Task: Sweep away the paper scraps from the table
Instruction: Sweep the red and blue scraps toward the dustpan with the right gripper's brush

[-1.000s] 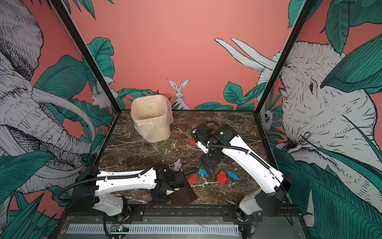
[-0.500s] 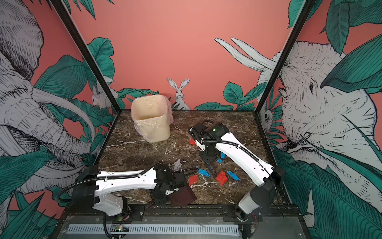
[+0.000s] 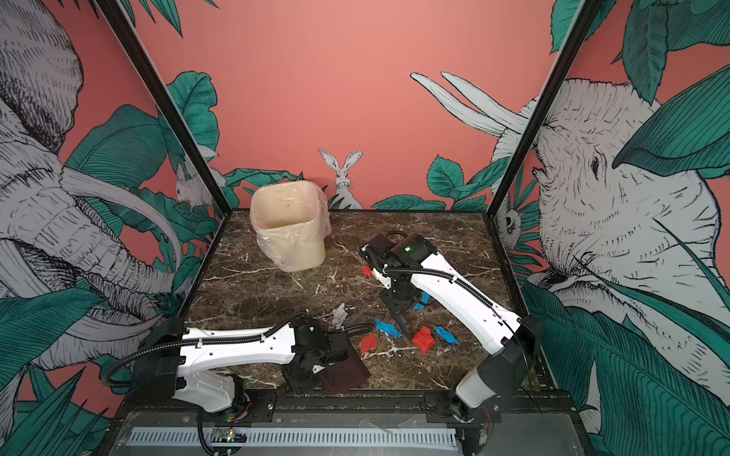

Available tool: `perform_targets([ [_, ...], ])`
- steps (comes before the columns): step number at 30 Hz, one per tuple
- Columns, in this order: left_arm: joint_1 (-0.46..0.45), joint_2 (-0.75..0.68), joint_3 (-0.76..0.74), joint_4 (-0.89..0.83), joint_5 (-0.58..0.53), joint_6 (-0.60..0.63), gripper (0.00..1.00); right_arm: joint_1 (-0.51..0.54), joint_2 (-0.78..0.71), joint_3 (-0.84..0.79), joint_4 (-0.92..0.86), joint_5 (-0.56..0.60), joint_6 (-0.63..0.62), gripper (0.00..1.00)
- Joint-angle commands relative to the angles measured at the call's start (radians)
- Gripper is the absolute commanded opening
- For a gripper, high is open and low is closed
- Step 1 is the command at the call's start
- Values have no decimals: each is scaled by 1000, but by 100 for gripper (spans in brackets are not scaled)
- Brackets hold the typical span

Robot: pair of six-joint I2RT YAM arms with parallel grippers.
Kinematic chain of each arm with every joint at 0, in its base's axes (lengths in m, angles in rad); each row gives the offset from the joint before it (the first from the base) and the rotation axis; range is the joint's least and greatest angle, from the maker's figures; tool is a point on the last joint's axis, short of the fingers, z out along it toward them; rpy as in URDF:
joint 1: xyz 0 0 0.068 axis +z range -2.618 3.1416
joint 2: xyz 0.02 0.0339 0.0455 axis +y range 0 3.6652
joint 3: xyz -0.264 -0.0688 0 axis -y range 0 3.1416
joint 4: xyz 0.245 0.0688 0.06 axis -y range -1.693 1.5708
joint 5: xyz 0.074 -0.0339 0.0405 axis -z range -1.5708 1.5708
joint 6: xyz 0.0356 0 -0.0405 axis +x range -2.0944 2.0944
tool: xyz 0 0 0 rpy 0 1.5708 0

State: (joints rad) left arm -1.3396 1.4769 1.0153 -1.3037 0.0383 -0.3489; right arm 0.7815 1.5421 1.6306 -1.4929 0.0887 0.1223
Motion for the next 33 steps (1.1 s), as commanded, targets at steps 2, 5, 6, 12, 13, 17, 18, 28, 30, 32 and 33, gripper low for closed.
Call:
perform_targets([
  [2, -4, -21, -25, 19, -36, -16, 0, 4, 13, 18, 4, -18, -2, 0],
  [5, -3, -23, -36, 29, -25, -14, 0, 13, 17, 14, 10, -27, 5, 0],
  [6, -3, -24, -40, 32, -20, -13, 0, 16, 19, 13, 10, -30, 5, 0],
  [12, -2, -35, -69, 53, 3, -9, 0, 38, 29, 21, 8, -53, 15, 0],
  [13, -4, -36, -71, 56, 2, -9, 0, 43, 31, 24, 9, -56, 18, 0],
  [17, -3, -35, -72, 61, -6, -11, 0, 60, 35, 37, 13, -81, 30, 0],
  [18, -2, -35, -72, 61, -5, -10, 0, 65, 36, 39, 14, -88, 32, 0],
  [28, -3, -36, -76, 63, -6, -16, 0, 62, 18, 57, -15, -37, 28, 0],
  [30, -3, -35, -74, 63, -5, -15, 0, 60, 22, 43, -10, -35, 25, 0],
  [32, -3, -36, -75, 61, -6, -15, 0, 61, 26, 26, 4, -38, 27, 0],
  [33, -2, -38, -74, 59, -7, -15, 0, 63, 27, 18, 7, -46, 28, 0],
])
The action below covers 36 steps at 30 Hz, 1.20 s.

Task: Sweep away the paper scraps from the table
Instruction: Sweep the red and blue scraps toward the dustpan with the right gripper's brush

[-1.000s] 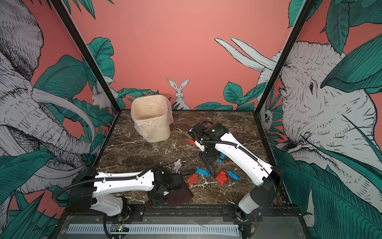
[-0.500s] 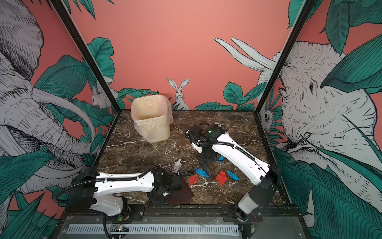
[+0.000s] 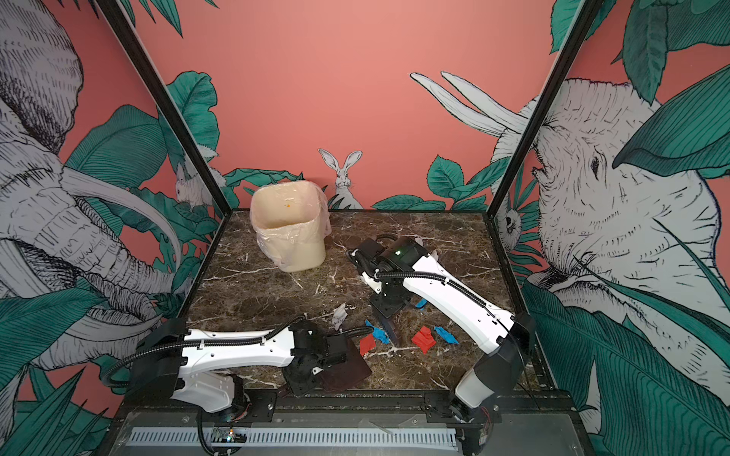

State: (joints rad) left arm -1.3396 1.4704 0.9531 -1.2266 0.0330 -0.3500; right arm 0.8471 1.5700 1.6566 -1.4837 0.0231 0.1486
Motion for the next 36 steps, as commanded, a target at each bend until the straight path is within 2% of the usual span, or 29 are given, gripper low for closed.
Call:
perform_targets([
  [1, -1, -33, -12, -19, -2, -15, 0, 1, -1, -14, 0, 9, 2, 0],
  [16, -2, -38, -9, -29, -5, -14, 0, 131, -35, 34, 36, -217, 48, 0],
  [21, -2, -40, -8, -31, -7, -15, 0, 95, -54, 64, -38, -65, 33, 0],
  [26, -3, -39, -6, -31, -8, -12, 0, 45, -39, 53, -51, 20, 29, 0],
  [29, -1, -38, -5, -30, -9, -12, 0, 44, -10, 30, -33, 30, 31, 0],
  [36, -1, -36, -1, -34, -12, -10, 0, 89, 43, 36, -20, -42, 33, 0],
])
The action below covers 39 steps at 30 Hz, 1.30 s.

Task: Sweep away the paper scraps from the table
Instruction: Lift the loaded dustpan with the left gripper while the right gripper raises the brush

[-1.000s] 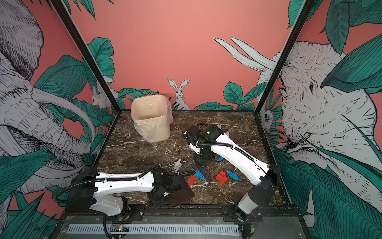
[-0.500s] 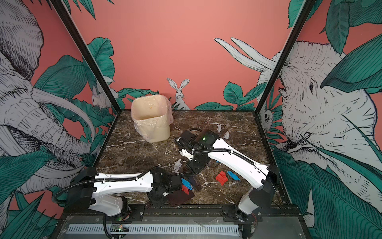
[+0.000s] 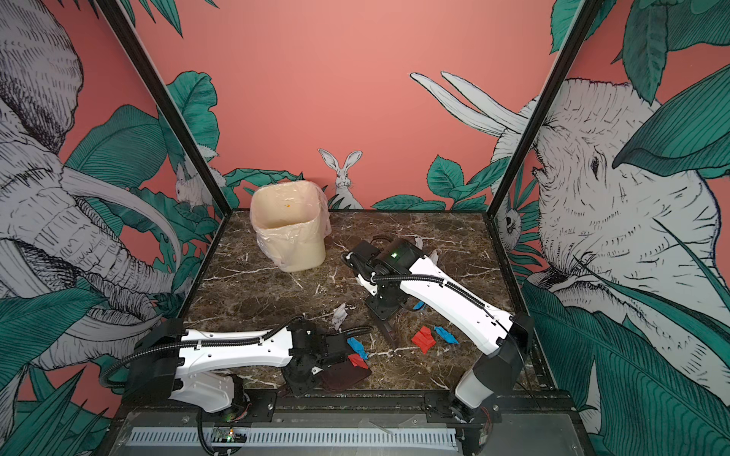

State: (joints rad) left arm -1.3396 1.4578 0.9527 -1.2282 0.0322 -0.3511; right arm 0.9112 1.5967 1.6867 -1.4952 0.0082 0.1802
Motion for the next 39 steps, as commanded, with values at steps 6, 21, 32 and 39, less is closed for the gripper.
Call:
perform_targets([
  [6, -2, -22, -1, -30, -11, -11, 0, 91, 34, 45, 3, -137, 35, 0],
  [21, -2, -52, 12, -24, -33, -30, 0, 86, -39, 75, 96, -302, 119, 0],
  [32, -2, -123, 86, -27, -164, -46, 0, -94, -136, 164, -50, -267, 48, 0],
  [39, -2, -136, 141, -24, -254, -41, 0, -240, -180, 271, -93, -274, 15, 0],
])
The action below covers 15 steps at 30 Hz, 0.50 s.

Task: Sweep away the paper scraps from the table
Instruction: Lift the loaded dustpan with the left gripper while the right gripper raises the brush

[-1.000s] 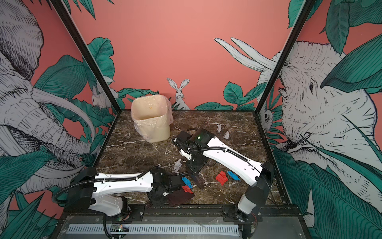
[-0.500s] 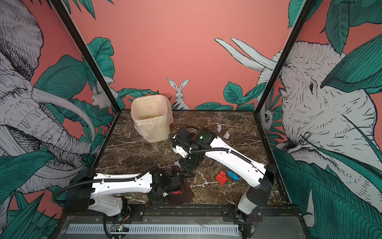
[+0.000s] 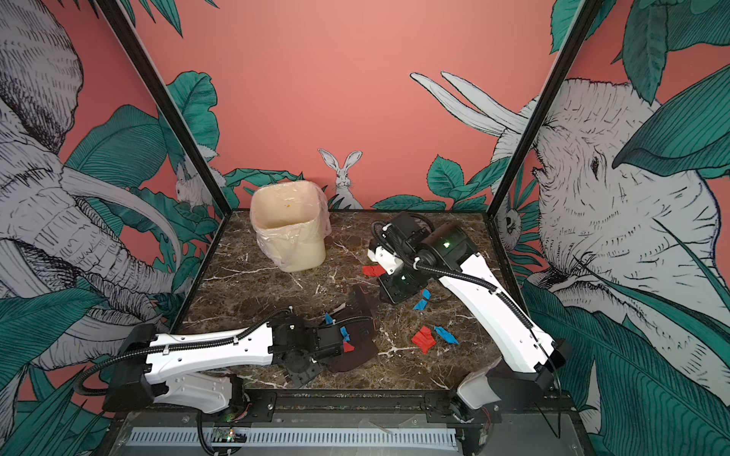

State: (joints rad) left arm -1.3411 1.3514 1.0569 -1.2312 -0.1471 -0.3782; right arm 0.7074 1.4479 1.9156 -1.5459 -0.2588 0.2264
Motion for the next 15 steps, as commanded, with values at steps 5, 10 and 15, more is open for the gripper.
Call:
perform_targets([
  [5, 15, -26, 71, 0, -118, -45, 0, -147, -62, 79, -40, -11, -48, 0],
  [10, 79, -30, 161, -35, -132, -40, 0, -292, -82, 90, -40, -51, -92, 0],
  [15, 155, -6, 302, -154, -127, 3, 0, -427, -106, 47, -3, -111, -117, 0],
])
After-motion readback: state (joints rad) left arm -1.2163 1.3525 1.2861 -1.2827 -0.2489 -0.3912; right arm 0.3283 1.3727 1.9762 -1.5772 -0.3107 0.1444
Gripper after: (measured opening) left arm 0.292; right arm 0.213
